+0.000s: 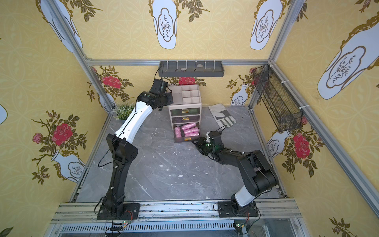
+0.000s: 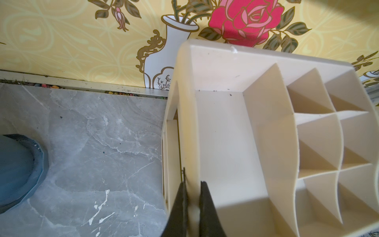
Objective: Sort the rolls of trash bags by color and place them into the drawer
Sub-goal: Close the drawer in the storage box.
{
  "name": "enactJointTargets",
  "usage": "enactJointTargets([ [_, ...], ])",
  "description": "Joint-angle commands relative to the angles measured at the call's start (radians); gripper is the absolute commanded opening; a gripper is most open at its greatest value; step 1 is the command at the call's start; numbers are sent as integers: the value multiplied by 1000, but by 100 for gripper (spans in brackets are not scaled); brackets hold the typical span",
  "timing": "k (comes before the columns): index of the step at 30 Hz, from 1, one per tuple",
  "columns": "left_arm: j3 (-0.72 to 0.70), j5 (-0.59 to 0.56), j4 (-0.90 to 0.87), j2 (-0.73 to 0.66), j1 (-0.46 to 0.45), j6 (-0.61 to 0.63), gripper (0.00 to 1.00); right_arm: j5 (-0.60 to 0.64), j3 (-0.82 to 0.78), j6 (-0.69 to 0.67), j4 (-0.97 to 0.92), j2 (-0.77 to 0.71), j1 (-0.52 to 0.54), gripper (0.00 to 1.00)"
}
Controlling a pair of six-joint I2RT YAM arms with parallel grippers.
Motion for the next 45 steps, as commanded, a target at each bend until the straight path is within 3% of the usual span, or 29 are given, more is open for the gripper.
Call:
enactJointTargets([
  [1, -12, -18, -29, 4, -4, -12, 3, 36, 11, 39, 81, 32, 8, 43],
  [8, -10, -26, -41, 11, -9, -28, 1, 81, 58, 91, 134, 133, 43, 31],
  [19, -3, -24, -59, 17, -17, -34, 0, 123, 161, 154, 261, 300, 49, 26],
  [45, 14, -2, -88, 36, -30, -30, 0, 139, 466, 189, 266, 521, -22, 28],
])
